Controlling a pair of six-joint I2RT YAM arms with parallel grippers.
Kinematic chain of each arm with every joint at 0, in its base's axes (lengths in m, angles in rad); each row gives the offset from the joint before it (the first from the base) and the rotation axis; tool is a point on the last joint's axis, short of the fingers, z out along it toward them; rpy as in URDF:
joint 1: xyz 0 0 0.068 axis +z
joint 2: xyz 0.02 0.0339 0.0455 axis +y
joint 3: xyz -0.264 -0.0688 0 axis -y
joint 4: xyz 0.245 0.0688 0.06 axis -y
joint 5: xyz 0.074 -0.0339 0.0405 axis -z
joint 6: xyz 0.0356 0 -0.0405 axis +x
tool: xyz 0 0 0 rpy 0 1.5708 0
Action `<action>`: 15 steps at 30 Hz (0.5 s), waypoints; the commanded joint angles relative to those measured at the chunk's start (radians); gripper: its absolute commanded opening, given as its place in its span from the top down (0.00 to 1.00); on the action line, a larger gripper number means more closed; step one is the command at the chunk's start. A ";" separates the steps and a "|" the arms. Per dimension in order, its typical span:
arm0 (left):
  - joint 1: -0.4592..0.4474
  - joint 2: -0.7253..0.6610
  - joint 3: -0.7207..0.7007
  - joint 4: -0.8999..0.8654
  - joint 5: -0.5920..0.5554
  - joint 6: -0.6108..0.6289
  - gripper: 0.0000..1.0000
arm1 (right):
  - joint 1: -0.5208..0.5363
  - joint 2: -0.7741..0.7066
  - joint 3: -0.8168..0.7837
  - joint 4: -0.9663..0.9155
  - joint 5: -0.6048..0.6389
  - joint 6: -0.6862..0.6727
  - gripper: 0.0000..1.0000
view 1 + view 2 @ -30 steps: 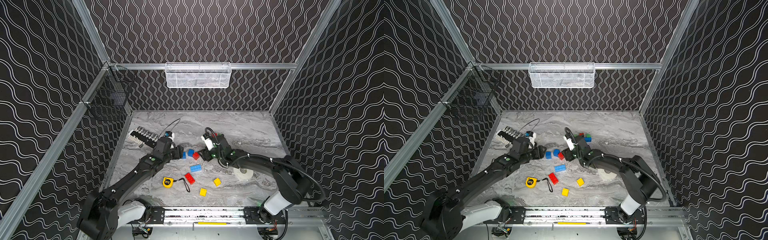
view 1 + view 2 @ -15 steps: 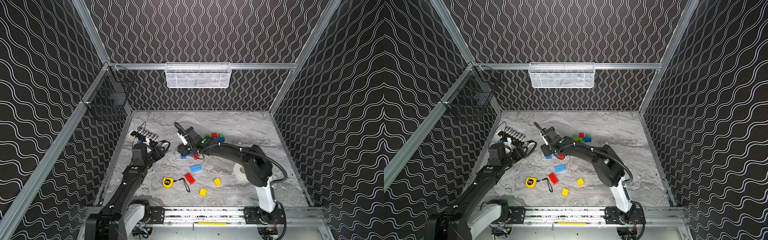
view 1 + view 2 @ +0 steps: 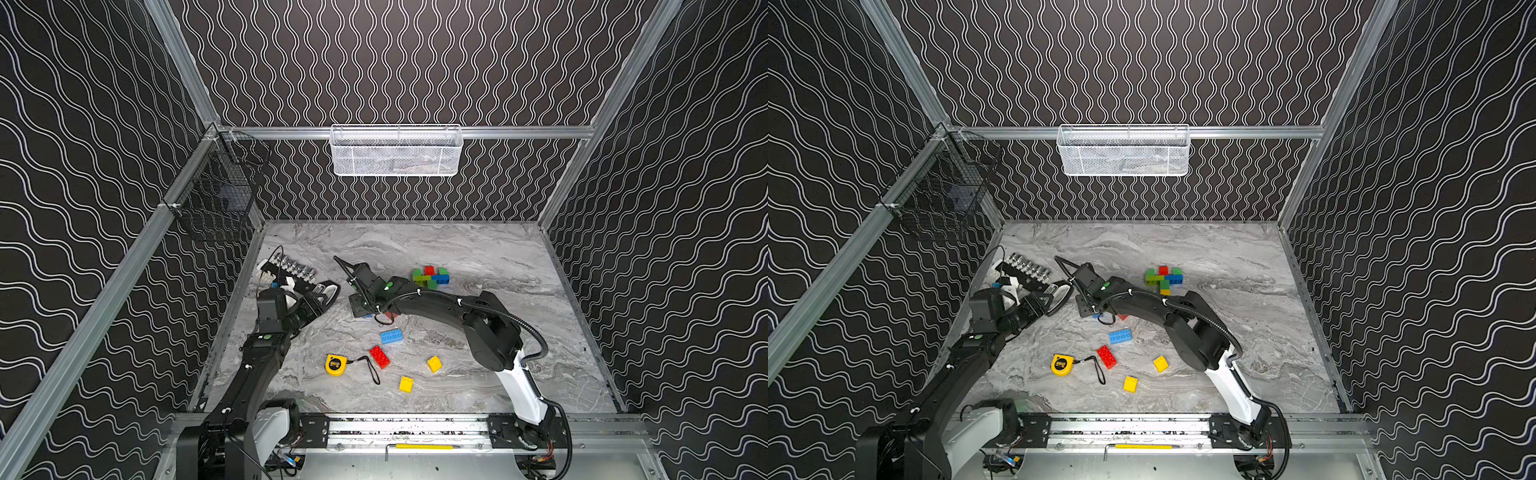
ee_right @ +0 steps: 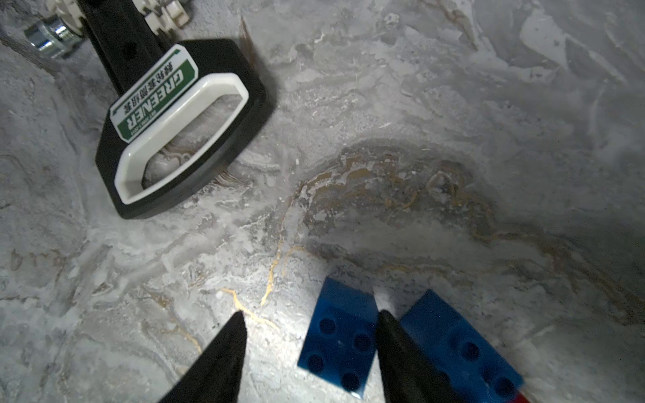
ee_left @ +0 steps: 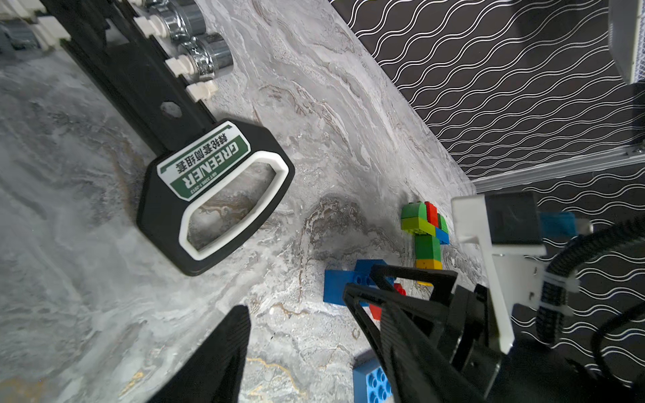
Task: Assemble a fork with lego
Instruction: Pick up the lego brick from the center of the board.
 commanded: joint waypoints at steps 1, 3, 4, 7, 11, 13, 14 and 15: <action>0.001 0.008 -0.002 0.048 0.027 0.005 0.36 | 0.001 0.025 0.034 -0.057 0.009 0.018 0.41; 0.001 0.011 -0.003 0.059 0.033 0.001 0.36 | 0.001 0.035 0.042 -0.069 0.012 0.018 0.42; 0.001 0.012 -0.003 0.059 0.034 0.001 0.36 | 0.001 0.039 0.046 -0.073 0.016 0.018 0.42; 0.001 0.018 0.000 0.061 0.039 0.006 0.36 | 0.002 0.048 0.052 -0.084 0.028 0.016 0.43; 0.001 0.031 -0.005 0.076 0.048 0.003 0.36 | 0.002 0.056 0.059 -0.093 0.032 0.015 0.46; 0.001 0.035 -0.007 0.081 0.051 0.000 0.36 | 0.002 0.061 0.067 -0.105 0.043 0.013 0.45; 0.001 0.035 -0.007 0.081 0.052 0.000 0.36 | 0.003 0.060 0.067 -0.107 0.050 0.009 0.43; 0.001 0.034 -0.007 0.081 0.053 0.001 0.36 | 0.004 0.059 0.066 -0.106 0.052 0.007 0.42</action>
